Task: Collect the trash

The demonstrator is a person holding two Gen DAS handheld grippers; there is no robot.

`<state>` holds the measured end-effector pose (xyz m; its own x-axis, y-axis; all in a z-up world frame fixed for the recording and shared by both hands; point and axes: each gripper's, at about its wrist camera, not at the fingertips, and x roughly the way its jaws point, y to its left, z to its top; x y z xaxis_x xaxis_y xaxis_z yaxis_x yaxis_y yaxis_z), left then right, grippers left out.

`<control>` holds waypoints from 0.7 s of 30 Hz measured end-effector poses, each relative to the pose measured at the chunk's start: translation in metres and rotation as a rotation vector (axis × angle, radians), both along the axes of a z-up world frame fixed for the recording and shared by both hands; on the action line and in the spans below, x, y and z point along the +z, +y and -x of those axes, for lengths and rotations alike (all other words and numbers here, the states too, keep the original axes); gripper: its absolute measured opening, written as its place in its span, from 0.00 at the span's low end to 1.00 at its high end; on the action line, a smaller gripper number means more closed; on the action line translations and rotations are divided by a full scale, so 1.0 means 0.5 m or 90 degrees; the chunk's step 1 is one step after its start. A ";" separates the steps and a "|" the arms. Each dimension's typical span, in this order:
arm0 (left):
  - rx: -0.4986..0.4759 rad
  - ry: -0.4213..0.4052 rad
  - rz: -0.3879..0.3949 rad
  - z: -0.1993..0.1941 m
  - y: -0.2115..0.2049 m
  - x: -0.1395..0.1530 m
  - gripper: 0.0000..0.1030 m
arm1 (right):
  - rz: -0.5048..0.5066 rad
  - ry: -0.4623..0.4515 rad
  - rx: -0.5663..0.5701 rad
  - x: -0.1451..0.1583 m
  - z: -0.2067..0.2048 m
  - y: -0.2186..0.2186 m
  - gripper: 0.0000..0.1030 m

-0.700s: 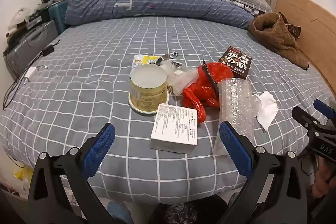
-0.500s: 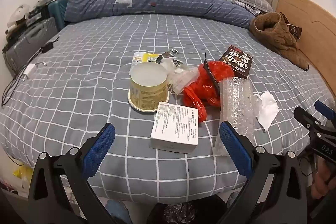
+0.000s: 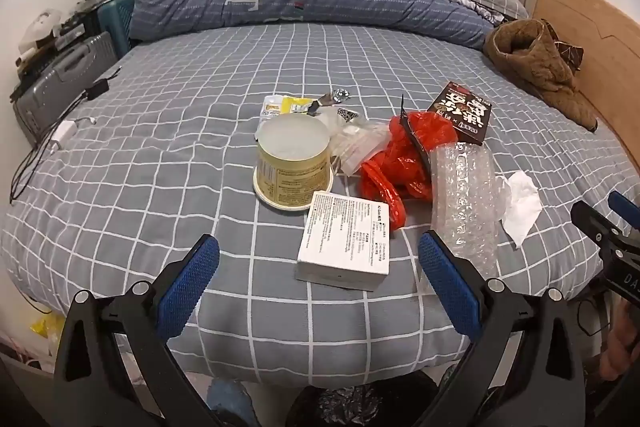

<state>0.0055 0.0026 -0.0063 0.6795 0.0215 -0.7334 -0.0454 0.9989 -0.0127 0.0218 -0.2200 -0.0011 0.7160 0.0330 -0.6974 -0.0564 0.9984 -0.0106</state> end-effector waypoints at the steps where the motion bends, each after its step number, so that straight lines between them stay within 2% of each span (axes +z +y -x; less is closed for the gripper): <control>1: -0.001 -0.001 0.000 0.000 0.000 -0.001 0.94 | -0.001 0.002 0.000 -0.001 -0.001 0.000 0.93; 21: -0.010 0.015 0.015 -0.009 -0.004 -0.010 0.94 | -0.002 0.000 -0.006 -0.007 -0.003 -0.002 0.93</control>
<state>0.0098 0.0006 -0.0113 0.6617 -0.0057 -0.7497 -0.0309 0.9989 -0.0349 0.0232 -0.2211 -0.0046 0.7158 0.0288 -0.6977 -0.0469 0.9989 -0.0068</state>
